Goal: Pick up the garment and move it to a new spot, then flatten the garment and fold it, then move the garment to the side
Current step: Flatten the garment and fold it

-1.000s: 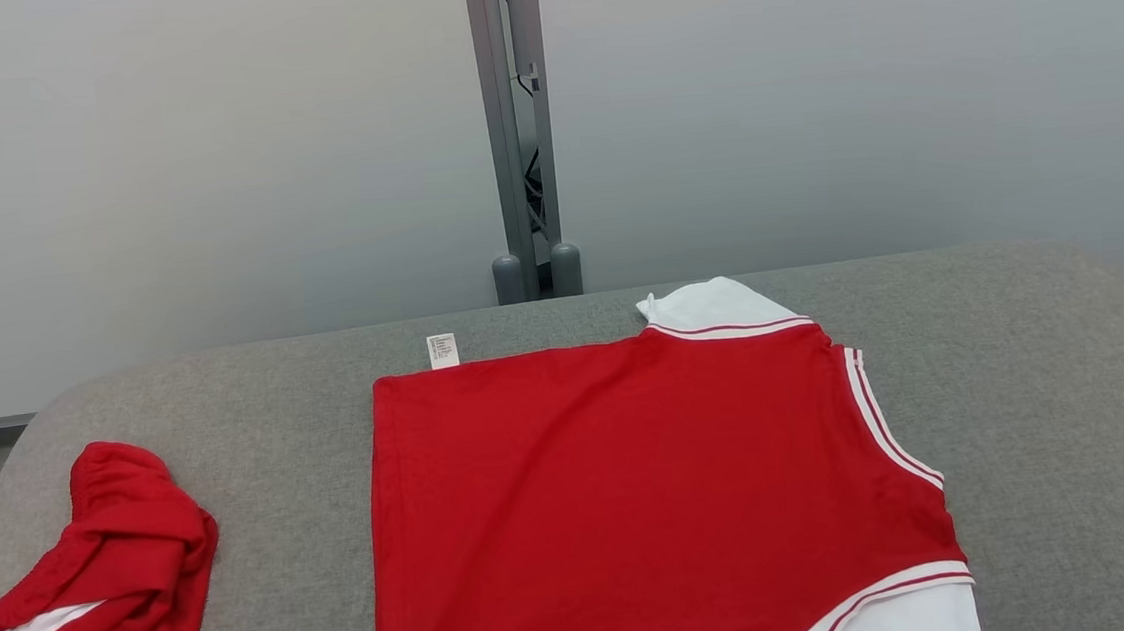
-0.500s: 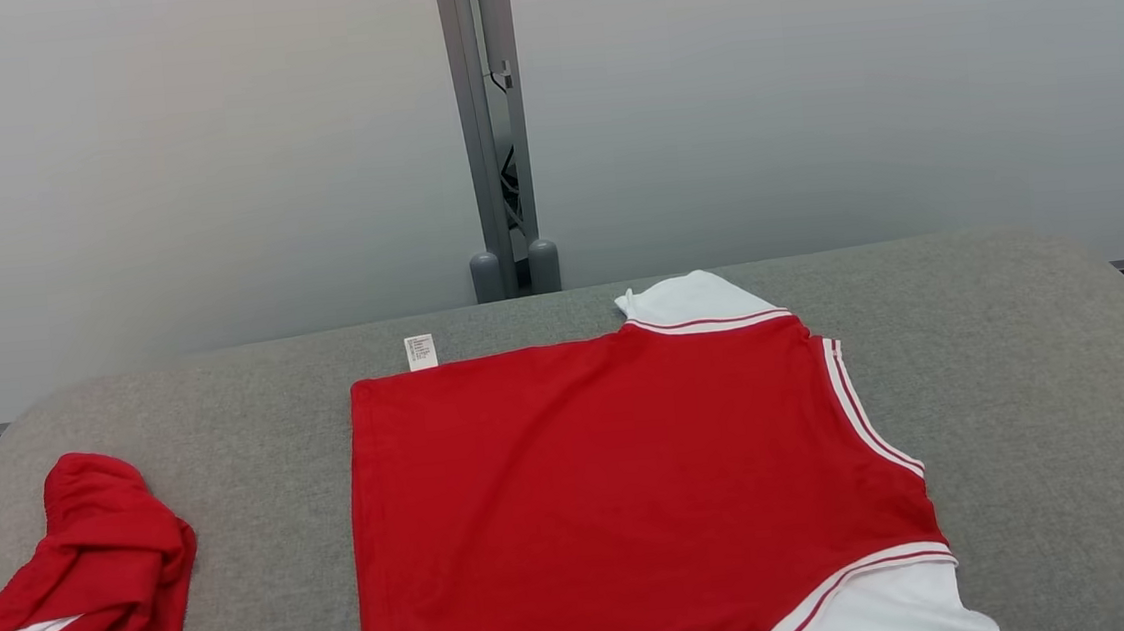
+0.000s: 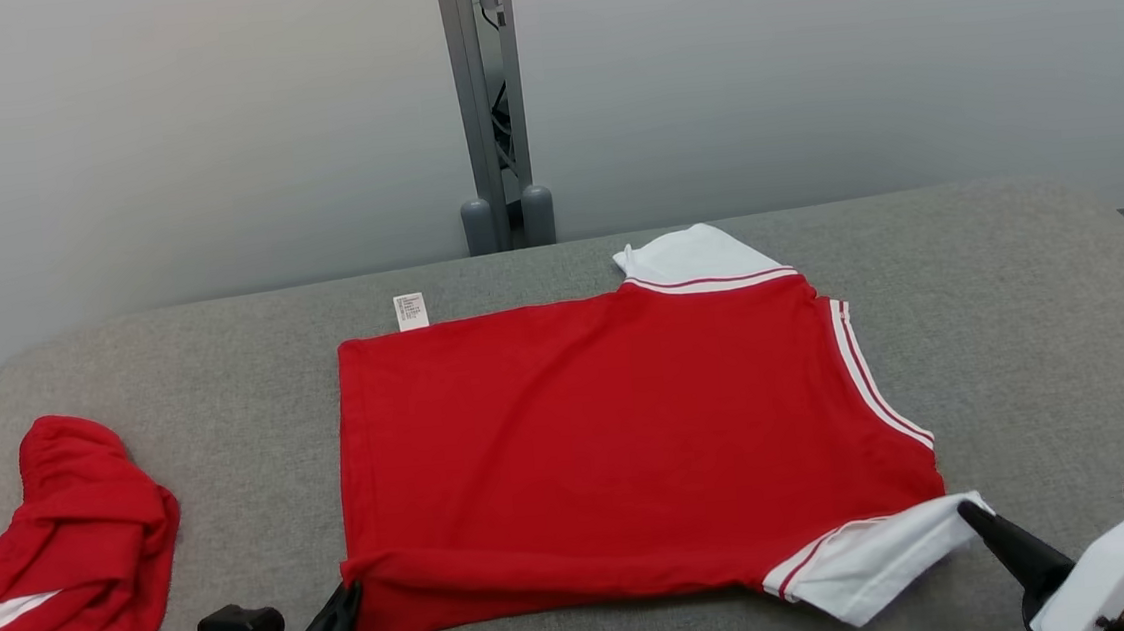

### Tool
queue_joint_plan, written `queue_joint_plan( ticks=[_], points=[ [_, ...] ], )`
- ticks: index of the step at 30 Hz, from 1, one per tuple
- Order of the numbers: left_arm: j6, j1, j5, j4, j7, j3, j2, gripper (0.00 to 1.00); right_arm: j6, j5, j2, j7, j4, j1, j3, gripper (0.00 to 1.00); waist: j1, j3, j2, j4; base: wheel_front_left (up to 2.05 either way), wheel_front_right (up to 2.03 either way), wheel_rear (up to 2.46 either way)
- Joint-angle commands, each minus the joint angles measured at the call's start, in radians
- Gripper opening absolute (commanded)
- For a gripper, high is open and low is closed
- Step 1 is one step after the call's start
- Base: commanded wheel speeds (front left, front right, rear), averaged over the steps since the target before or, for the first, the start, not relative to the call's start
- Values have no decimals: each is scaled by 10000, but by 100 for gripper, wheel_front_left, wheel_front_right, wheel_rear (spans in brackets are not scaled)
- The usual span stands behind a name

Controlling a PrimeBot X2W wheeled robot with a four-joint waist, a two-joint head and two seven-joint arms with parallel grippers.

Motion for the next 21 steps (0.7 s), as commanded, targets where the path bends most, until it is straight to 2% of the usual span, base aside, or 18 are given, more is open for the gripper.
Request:
queue_joint_plan(
  ticks=[1,16,21],
  points=[
    [-7,-300,93,126,-13,109,-55,0,-4,-184,91,66,135,-377,-126,0,0,224,0,30,0,0,0],
    [-7,-1572,335,1048,-15,463,-374,0,-4,-705,822,-458,1732,-2581,-586,0,0,1226,0,191,0,0,0],
    [-7,-1888,445,1057,-15,542,-512,0,-2,-1094,826,-818,2503,-3375,-374,0,0,1564,0,275,0,0,0]
  ],
)
